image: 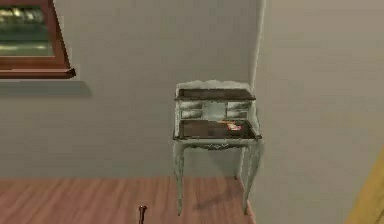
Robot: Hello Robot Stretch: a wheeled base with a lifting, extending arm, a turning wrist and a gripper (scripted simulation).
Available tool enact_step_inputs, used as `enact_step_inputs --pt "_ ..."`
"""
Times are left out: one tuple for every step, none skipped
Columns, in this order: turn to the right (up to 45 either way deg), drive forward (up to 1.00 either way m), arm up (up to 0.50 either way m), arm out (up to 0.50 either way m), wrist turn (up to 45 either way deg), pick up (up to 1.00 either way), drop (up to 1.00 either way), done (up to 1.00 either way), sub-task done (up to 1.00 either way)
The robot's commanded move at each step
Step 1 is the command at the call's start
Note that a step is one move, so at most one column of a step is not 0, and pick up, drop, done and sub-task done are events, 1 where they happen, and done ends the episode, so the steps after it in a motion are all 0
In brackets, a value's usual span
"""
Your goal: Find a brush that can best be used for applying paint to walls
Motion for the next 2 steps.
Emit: enact_step_inputs --pt "0.0 0.6 0.0 0.0 0.0 0.0 0.0 0.0 0.0" --pt "27.0 0.0 0.0 0.0 0.0 0.0 0.0 0.0 0.0"
